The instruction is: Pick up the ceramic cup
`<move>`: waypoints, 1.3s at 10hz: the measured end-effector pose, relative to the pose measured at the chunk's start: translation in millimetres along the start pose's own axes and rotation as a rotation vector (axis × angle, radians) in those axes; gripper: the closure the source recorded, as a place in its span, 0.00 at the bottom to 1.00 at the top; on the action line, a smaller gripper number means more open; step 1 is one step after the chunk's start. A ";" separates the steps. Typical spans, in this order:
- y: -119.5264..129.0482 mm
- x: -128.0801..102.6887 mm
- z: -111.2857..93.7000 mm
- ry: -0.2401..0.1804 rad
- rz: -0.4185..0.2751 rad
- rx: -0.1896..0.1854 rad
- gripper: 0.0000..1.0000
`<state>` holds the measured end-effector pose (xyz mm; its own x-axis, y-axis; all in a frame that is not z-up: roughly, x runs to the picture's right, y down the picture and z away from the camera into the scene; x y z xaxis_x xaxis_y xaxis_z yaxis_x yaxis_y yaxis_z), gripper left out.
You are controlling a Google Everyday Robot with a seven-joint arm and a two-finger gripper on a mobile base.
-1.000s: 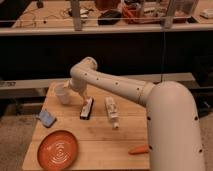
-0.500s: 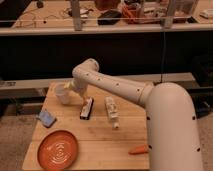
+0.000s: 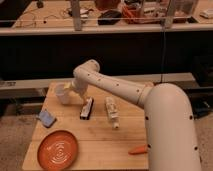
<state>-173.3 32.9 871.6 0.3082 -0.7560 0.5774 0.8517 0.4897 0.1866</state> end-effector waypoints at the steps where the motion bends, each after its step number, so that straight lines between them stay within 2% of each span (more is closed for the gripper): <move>1: 1.0 0.2 3.3 -0.006 -0.002 0.003 0.20; 13: 7.3 2.5 23.8 -0.040 -0.018 0.031 0.20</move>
<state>-176.4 44.9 893.4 0.2753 -0.7474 0.6047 0.8431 0.4900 0.2217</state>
